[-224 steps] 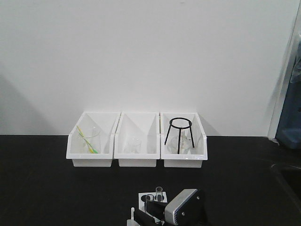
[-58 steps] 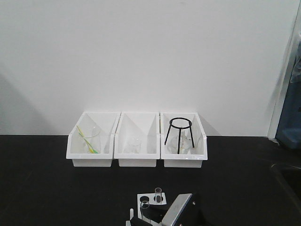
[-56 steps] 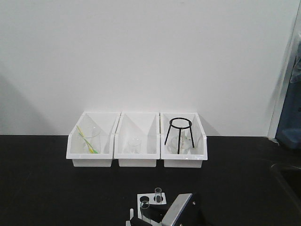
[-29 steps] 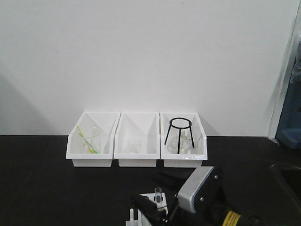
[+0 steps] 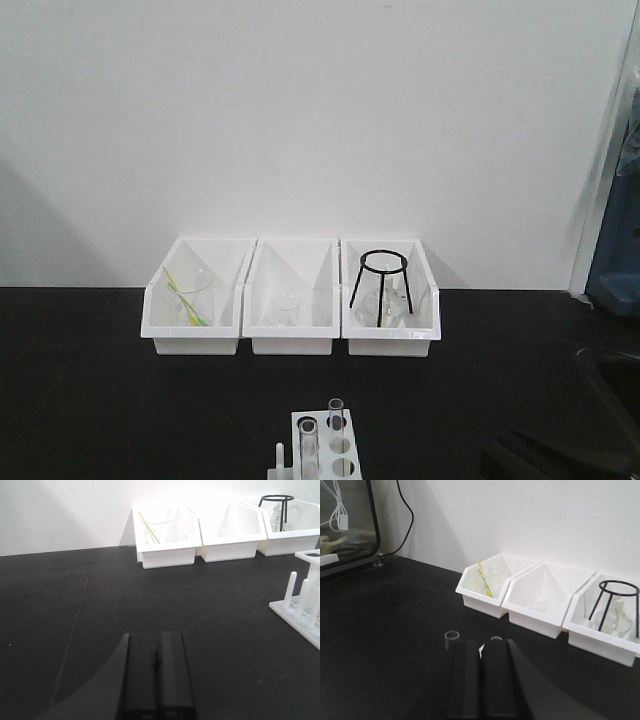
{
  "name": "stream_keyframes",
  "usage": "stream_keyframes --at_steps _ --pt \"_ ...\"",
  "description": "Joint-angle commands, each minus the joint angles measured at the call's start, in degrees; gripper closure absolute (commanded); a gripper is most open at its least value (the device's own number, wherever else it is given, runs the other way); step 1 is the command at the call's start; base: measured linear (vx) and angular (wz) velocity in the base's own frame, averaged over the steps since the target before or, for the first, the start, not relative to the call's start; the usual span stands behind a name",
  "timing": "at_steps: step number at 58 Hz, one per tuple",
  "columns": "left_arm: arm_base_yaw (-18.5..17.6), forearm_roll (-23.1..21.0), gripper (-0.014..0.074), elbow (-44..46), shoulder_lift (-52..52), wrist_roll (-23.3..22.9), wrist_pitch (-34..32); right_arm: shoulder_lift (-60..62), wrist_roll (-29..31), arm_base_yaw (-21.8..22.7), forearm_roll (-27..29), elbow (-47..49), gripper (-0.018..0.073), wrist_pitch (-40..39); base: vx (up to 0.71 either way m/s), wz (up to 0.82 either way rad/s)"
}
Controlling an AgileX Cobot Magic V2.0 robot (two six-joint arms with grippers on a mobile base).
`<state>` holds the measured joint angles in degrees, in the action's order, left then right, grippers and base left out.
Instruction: Flip and reinsert test tube from rack
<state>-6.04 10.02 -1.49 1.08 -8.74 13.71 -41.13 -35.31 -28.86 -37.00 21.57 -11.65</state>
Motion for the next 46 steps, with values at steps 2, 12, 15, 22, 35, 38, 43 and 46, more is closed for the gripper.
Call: stream_keyframes --at_steps 2,12,15,22,35,38,43,46 --pt "0.0 -0.1 0.0602 0.2 0.4 -0.5 -4.7 7.0 -0.2 0.1 -0.1 -2.6 0.0573 -2.5 0.0 0.0" --pt "0.0 -0.1 0.0602 0.2 0.4 -0.5 -4.7 13.7 -0.2 0.1 -0.1 -7.7 0.0573 -2.5 0.0 0.0" --pt "0.0 -0.1 0.0602 0.2 0.4 -0.5 -4.7 14.6 0.0 0.1 -0.1 -8.7 0.0573 -2.5 0.0 0.0" --pt "0.0 -0.1 0.0602 0.2 0.4 -0.5 -4.7 15.5 3.5 0.1 -0.5 -9.4 0.0573 -1.5 0.0 0.0" --pt "0.0 -0.1 0.0602 0.2 0.4 -0.5 -4.7 21.6 24.2 6.7 24.6 -11.7 0.057 8.4 0.0 0.0" --pt "0.0 -0.1 0.0602 0.2 0.4 -0.5 -4.7 23.5 28.0 9.9 27.9 -13.9 0.057 8.4 0.0 0.0" --pt "0.0 -0.1 0.0602 0.2 0.4 -0.5 -4.7 28.0 30.3 15.7 29.5 -18.9 0.057 8.0 0.0 0.0" --pt "0.0 -0.1 0.0602 0.2 0.4 -0.5 -4.7 31.6 29.9 18.2 29.5 -21.7 0.057 8.1 0.0 0.0"
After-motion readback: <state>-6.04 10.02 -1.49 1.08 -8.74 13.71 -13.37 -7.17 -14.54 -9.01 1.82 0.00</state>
